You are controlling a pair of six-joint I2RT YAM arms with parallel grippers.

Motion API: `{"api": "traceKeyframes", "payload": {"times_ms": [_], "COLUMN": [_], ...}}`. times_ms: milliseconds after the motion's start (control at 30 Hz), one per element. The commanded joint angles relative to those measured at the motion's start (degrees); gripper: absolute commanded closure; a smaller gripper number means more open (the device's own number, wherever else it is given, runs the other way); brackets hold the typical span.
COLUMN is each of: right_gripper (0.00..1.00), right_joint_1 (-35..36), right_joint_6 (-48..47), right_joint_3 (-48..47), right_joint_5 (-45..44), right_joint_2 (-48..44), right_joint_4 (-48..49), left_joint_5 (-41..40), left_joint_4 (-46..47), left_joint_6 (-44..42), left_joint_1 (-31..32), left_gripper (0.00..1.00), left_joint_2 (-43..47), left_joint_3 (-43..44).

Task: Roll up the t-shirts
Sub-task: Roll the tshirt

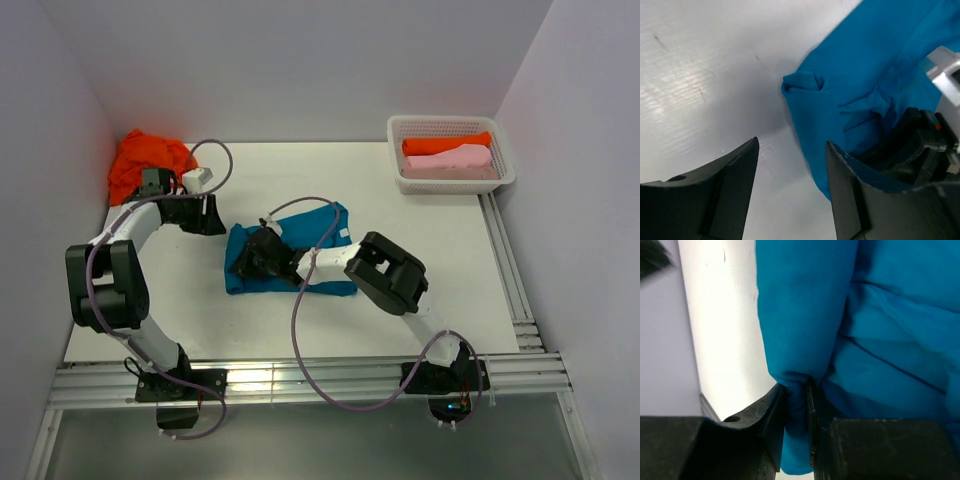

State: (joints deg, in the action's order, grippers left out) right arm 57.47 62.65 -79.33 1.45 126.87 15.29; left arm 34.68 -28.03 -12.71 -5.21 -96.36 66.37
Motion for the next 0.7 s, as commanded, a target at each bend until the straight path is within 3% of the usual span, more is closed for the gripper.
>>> {"api": "traceKeyframes", "payload": {"times_ms": [0,133,333,467,667], "right_gripper": [0.73,0.70,0.63,0.54,0.51], "right_joint_1": [0.27,0.27,0.27,0.97,3.52], "right_joint_6": [3.00,4.58,6.69,5.82,2.57], "right_joint_3": [2.25,3.74,5.85,5.68,-0.99], "right_joint_5": [1.62,1.27,0.13,-5.91,-16.73], "right_joint_2": [-2.85,-2.94,-3.73,-6.71,-10.24], "right_joint_4": [2.37,3.69,3.96,-2.44,-18.34], "left_joint_5": [3.04,0.75,-6.79,-11.11,-15.16], "left_joint_4": [5.08,11.49,16.51,17.13,16.43], "left_joint_6": [-2.40,-2.50,0.58,2.68,2.95], "left_joint_1": [1.17,3.63,4.69,4.69,6.71], "left_gripper": [0.39,0.40,0.43,0.48,0.49], "left_joint_2": [1.96,2.31,-1.11,-2.61,-2.34], "left_joint_3": [-3.08,-8.96,-10.21,-9.42,-8.89]}}
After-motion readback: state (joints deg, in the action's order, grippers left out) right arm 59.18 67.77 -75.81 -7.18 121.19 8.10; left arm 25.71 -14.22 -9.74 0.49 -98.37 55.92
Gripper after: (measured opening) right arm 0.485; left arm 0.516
